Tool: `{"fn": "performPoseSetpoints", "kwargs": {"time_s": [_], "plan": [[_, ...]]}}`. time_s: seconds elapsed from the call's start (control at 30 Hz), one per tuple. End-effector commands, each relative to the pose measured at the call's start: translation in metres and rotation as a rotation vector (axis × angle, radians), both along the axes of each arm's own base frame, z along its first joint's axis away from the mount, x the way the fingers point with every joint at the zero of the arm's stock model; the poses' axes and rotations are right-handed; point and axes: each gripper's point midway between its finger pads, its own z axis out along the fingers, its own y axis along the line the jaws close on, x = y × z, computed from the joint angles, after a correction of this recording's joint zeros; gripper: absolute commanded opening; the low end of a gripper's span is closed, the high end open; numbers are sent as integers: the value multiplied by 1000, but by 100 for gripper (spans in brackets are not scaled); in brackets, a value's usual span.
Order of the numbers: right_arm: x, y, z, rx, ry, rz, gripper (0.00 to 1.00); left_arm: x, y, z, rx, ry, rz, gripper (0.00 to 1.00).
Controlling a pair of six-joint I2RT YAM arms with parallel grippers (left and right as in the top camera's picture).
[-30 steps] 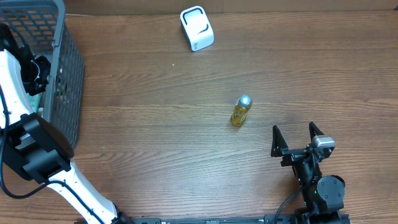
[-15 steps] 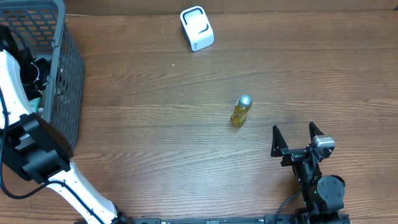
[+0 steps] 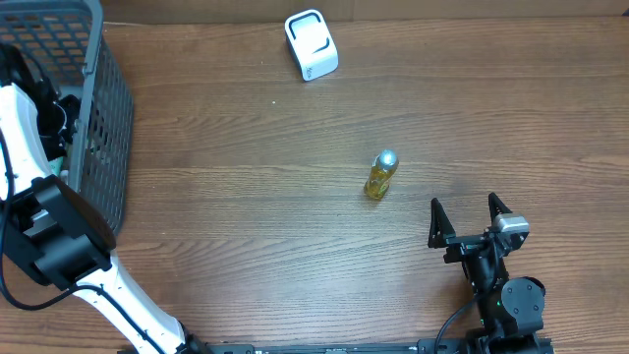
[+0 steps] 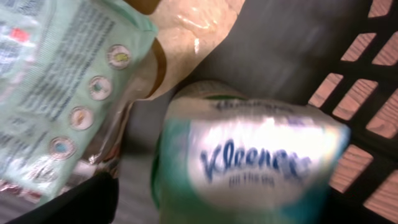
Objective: Scan the item barcode
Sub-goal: 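Lower the left gripper into the basket and grasp the Kleenex tissue pack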
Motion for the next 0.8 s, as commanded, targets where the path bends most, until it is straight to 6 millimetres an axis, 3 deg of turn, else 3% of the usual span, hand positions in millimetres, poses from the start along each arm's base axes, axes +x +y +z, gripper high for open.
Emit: {"fn": "performPoseSetpoints", "kwargs": {"time_s": [0.0, 0.2, 0.37, 0.53, 0.63, 0.67, 0.77], "plan": [[0, 0, -2, -3, -4, 3, 100, 0, -11, -21, -45, 15, -17, 83], [0, 0, -2, -4, -4, 3, 100, 1, -10, -25, -43, 11, -17, 70], [0, 0, -2, -3, -4, 3, 100, 3, -10, -25, -40, 6, -17, 65], [0, 0, -2, -3, -4, 3, 100, 7, -8, -22, -32, -12, -18, 52], [0, 0, -2, -3, -4, 3, 100, 14, -4, -3, -17, -44, -17, 49], [0, 0, -2, -3, -4, 3, 100, 18, 0, 15, -2, -70, -16, 40], [0, 0, -2, -3, -4, 3, 100, 27, 4, 53, 31, -133, -11, 38]]}}
